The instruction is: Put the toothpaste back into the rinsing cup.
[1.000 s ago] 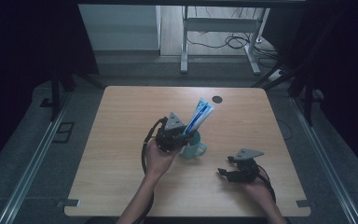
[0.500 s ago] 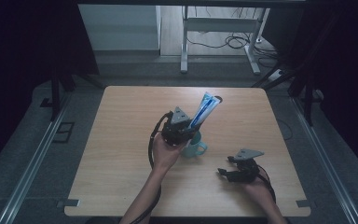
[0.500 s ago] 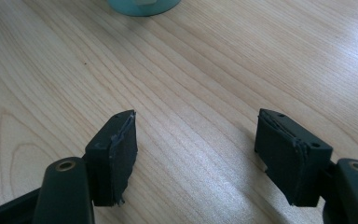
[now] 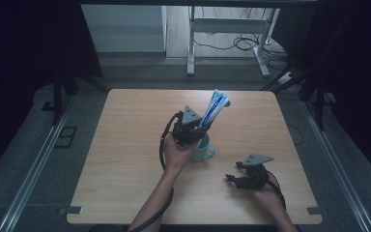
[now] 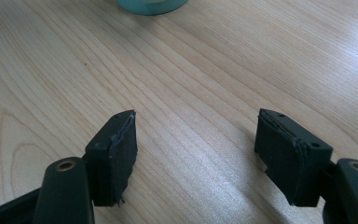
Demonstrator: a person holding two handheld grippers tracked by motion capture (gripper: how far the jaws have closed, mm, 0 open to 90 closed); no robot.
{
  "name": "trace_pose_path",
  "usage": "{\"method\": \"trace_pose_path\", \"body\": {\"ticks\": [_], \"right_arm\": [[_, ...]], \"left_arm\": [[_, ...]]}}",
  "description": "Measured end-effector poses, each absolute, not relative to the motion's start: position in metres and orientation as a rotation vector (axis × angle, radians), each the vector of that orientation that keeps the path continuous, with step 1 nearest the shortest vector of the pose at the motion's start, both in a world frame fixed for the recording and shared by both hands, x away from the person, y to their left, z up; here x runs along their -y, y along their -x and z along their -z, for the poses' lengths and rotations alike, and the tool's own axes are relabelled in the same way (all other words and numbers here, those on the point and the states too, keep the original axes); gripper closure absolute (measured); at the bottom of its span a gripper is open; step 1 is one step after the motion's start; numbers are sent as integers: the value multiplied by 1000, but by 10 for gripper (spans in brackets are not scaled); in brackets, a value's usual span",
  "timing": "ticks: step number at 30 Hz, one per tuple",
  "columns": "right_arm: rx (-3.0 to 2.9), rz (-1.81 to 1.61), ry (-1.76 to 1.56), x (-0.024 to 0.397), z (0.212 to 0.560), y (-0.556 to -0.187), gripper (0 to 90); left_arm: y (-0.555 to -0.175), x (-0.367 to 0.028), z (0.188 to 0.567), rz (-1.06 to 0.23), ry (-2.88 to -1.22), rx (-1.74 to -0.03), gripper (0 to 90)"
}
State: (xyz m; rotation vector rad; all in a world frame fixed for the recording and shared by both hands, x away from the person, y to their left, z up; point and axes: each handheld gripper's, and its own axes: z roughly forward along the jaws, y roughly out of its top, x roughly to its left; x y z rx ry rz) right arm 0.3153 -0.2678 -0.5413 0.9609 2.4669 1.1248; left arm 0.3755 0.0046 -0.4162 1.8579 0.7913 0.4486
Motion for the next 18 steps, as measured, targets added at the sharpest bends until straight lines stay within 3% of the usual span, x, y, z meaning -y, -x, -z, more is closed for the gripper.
{"method": "trace_pose_path", "body": {"ticks": [18], "right_arm": [[-2466, -1120, -959, 268, 541, -315, 297]], "left_arm": [[-380, -1, 429, -500, -1819, -818, 710]]}}
